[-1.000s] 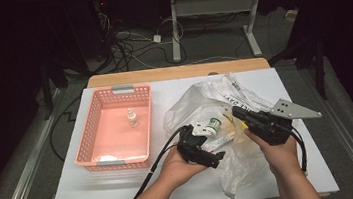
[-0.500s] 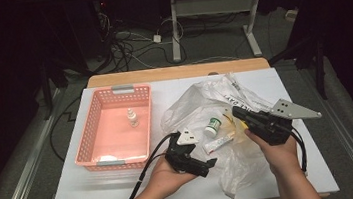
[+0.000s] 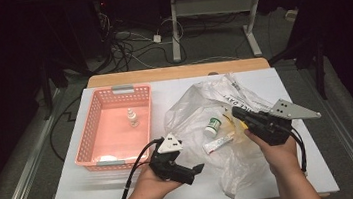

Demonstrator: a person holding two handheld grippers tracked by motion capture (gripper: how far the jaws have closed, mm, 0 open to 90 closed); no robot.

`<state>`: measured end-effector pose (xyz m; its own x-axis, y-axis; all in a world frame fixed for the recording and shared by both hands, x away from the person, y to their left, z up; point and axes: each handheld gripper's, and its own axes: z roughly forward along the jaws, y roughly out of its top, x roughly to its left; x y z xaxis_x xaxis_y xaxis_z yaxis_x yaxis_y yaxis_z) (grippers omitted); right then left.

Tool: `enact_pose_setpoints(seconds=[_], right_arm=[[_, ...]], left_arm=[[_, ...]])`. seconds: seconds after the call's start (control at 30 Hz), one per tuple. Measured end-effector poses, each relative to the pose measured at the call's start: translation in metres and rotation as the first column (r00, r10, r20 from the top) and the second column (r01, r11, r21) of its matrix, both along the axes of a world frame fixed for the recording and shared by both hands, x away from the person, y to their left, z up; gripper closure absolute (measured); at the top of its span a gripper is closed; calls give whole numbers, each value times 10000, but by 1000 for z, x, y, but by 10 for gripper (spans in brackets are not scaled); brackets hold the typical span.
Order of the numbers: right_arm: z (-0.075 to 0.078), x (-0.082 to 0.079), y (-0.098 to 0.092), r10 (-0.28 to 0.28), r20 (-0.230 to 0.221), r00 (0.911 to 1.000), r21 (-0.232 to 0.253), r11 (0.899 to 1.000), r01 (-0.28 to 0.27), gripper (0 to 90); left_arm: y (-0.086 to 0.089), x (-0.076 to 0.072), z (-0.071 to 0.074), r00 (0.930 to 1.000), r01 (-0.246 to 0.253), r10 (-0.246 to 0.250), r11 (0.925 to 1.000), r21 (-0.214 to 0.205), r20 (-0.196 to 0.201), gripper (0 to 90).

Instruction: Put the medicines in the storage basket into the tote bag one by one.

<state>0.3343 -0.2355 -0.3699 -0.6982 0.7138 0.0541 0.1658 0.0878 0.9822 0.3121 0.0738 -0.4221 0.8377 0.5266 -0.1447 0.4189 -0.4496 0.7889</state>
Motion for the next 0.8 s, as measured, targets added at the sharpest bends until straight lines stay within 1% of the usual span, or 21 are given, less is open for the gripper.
enact_pose_setpoints(seconds=[0.03, 0.13, 0.27, 0.43, 0.53, 0.6, 0.67, 0.73, 0.8], right_arm=[[0, 0, 0, -4, -18, 10000, 15, 10000, 4, 900], [0, 0, 0, -20, -29, 10000, 19, 10000, 20, 900], [0, -1, -1, -5, -38, 10000, 19, 10000, 5, 900], [0, -2, 0, 21, -46, 10000, 51, 10000, -21, 900], [1, -2, 0, 50, -13, 10000, 54, 10000, -50, 900], [1, -2, -1, 48, 21, 10000, 60, 10000, -49, 900], [2, -2, -2, 28, -9, 10000, 70, 10000, -28, 900], [2, -2, -3, -18, 13, 10000, 110, 9999, 18, 900], [2, -2, -3, -15, 18, 10000, 103, 9999, 15, 900]], left_arm=[[2, -1, 0, 10000, -31, 31, 10000, 13, 56, 0], [11, -4, 0, 9998, -199, 199, 9997, -148, 6, 0], [20, -9, 1, 9994, -334, 336, 9994, -129, 124, 0], [31, -7, 5, 9976, -672, 675, 9973, -285, 128, 0], [37, -5, 8, 9961, -848, 853, 9962, -196, 237, 0], [45, -4, 11, 9940, -1038, 1044, 9944, -197, 326, 0], [53, -2, 13, 9920, -1219, 1227, 9922, -275, 285, 0], [60, 0, 14, 9888, -1440, 1447, 9893, -223, 364, 0], [68, 2, 16, 9839, -1720, 1731, 9847, -271, 437, 0]])
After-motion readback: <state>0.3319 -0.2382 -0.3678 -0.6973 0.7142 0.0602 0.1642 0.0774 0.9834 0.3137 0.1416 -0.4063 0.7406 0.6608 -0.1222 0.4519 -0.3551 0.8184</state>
